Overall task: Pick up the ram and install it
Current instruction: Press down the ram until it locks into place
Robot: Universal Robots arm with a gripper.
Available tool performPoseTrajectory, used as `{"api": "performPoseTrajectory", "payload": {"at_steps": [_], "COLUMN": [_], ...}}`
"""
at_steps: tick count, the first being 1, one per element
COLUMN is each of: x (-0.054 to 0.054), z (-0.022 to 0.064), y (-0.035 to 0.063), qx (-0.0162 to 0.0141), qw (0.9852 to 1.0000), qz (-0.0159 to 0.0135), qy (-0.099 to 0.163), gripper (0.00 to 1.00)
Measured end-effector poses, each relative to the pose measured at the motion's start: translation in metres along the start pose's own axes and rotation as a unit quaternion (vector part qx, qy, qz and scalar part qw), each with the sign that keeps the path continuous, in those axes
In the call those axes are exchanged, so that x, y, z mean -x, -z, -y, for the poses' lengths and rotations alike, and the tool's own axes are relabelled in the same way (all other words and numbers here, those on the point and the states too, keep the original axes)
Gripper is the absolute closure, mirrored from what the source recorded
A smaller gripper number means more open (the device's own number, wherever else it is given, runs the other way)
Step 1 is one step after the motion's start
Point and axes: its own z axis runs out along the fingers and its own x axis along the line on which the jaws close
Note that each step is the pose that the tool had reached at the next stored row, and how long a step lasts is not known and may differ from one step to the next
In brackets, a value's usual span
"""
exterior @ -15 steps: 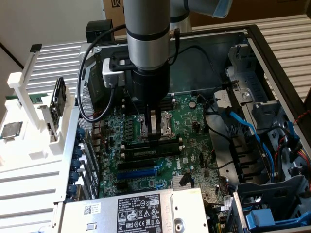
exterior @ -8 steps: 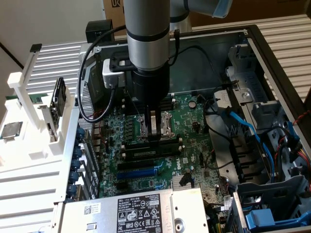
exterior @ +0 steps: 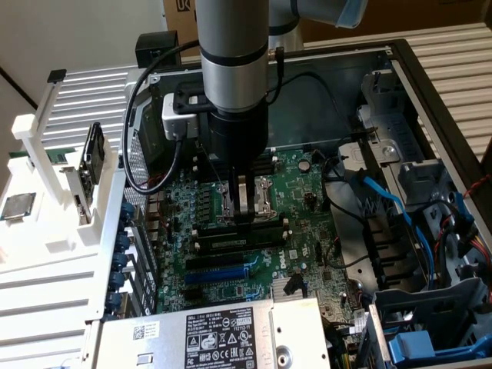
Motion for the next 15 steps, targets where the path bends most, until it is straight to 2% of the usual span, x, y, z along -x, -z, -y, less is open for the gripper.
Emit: {"api": "performPoseTrajectory", "payload": {"at_steps": [6, 11, 15], "x": [0.0, -0.001, -0.002], "z": [0.0, -0.0005, -0.0006], "y": [0.0035, 0.0253, 0.0356], "qx": [-0.0004, 0.0, 0.0], "qw": [1.0, 1.0, 1.0], "qz": [0.0007, 0.0001, 0.0], "qy": [0.0, 0.0, 0.0], "gripper": [0.9, 0.9, 0.9]}}
